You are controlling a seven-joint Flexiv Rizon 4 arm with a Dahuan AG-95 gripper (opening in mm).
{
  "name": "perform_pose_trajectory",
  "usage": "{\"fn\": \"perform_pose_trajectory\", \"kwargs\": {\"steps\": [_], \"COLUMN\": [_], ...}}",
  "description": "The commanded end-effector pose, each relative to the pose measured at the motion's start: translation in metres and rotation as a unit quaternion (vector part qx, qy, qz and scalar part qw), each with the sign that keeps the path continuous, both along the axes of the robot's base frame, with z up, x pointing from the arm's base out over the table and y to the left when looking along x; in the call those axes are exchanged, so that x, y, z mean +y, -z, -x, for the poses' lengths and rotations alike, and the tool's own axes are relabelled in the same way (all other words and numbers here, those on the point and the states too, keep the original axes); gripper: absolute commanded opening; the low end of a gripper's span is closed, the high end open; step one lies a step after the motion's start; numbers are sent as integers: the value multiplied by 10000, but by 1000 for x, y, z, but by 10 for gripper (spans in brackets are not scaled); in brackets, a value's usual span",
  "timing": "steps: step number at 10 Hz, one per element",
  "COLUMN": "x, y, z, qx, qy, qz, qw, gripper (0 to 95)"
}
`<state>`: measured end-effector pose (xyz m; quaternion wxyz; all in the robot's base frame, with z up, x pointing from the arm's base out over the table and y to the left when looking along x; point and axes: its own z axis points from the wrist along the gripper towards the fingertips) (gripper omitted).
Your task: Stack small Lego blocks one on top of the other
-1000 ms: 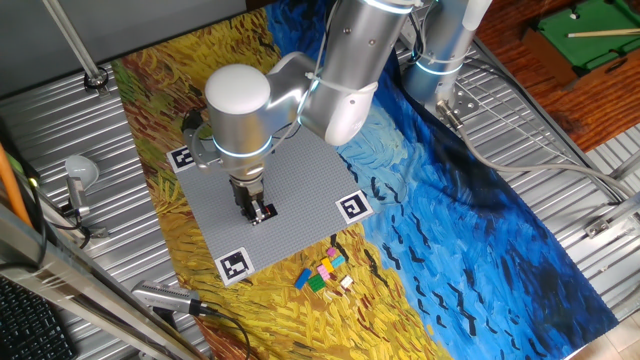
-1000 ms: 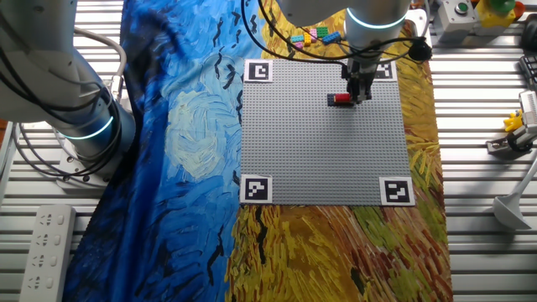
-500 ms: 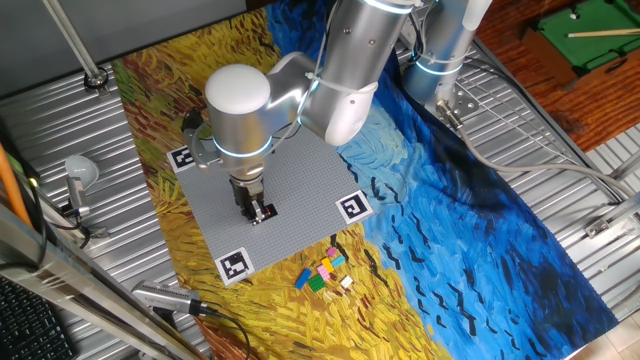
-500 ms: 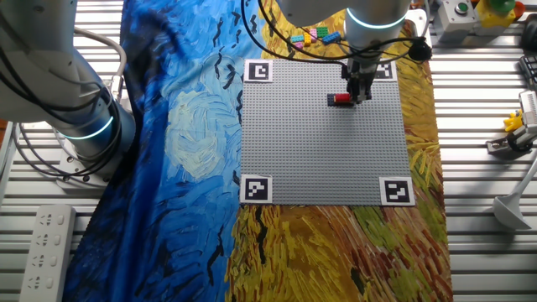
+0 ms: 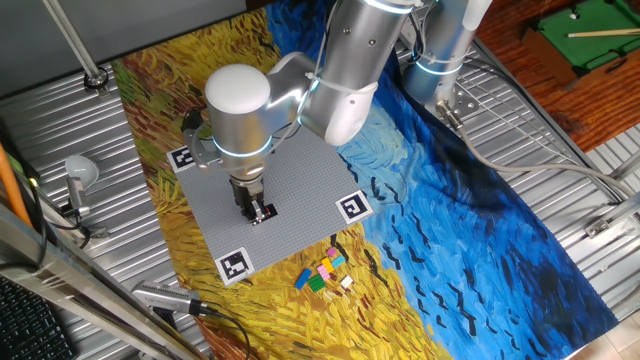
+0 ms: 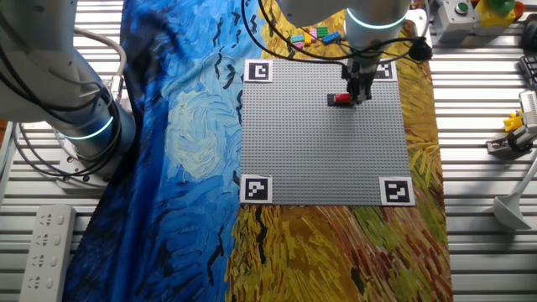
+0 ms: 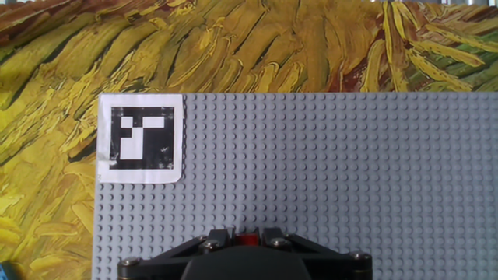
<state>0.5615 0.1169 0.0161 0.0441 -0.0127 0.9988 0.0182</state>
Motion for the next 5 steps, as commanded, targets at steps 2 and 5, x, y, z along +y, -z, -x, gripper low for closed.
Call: {"fn": "perform_pose_trajectory", "kwargs": {"steps": [2,5], "x": [0,1], "y": [0,-3], "z": [0,-1], "qx": [2,-8], "qy": [-30,-126], "qz": [0,26], "qw": [10000,9999], "gripper": [190,190]}}
